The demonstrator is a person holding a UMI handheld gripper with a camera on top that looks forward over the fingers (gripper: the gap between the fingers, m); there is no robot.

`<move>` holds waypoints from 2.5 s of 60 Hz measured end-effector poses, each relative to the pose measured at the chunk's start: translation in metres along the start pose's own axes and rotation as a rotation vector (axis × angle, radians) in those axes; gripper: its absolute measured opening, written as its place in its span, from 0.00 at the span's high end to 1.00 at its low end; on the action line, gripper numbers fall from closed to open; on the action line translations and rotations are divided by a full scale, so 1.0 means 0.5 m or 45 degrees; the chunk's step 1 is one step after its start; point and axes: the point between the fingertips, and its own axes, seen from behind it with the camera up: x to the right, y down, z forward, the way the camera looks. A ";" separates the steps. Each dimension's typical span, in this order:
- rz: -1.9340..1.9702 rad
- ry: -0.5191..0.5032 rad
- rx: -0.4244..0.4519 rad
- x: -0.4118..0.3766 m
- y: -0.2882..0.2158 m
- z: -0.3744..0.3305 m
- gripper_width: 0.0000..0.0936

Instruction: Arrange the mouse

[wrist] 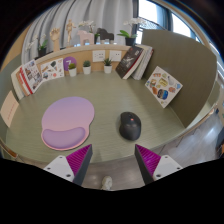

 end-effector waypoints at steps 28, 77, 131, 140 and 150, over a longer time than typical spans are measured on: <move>0.053 -0.066 -0.058 0.110 -0.085 0.177 0.19; 0.033 -0.009 0.085 0.043 -0.348 0.080 0.63; -0.100 -0.245 -0.168 -0.387 -0.168 0.233 0.47; -0.106 -0.175 -0.151 -0.365 -0.197 0.214 0.06; -0.097 -0.199 -0.033 -0.367 -0.291 0.105 0.08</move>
